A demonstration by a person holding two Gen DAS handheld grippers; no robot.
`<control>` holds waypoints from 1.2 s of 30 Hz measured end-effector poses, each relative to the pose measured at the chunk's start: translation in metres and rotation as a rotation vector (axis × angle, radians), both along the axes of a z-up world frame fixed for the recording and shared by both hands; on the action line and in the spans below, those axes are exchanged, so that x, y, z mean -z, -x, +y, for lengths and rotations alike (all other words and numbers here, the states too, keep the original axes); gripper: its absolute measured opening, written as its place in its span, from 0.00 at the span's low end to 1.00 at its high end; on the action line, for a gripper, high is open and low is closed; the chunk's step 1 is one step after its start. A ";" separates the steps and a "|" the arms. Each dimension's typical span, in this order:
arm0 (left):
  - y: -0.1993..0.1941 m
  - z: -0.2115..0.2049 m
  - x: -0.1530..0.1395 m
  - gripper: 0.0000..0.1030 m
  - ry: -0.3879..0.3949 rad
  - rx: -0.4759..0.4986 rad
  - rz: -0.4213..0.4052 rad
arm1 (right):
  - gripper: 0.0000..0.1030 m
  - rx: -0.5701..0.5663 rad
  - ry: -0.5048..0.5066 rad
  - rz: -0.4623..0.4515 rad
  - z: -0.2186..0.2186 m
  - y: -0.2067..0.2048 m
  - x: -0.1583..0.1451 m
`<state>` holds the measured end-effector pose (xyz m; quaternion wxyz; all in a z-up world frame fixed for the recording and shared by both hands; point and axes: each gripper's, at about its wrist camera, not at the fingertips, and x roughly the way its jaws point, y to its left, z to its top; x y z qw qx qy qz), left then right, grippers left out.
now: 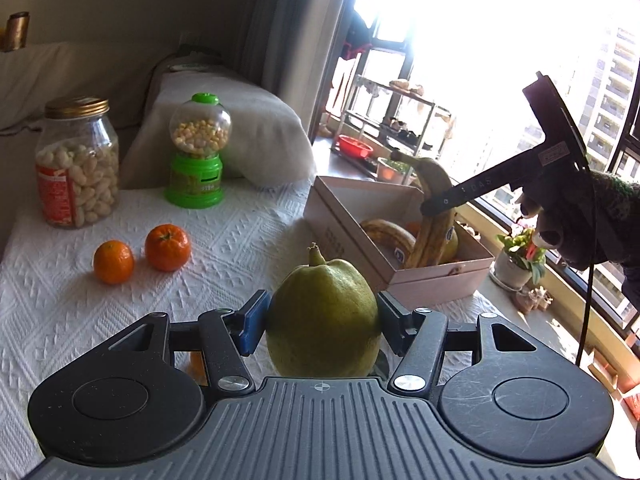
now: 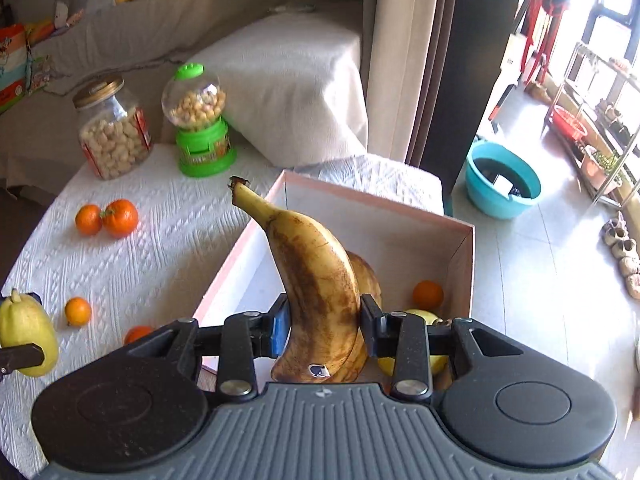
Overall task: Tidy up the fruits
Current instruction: 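Carry the banana into the pink box and lower it with the right gripper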
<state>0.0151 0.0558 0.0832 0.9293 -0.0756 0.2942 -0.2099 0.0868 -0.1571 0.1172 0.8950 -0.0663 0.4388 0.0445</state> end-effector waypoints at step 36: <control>-0.008 -0.005 0.018 0.62 -0.023 0.010 0.080 | 0.44 0.198 -0.093 -0.051 0.009 -0.100 0.052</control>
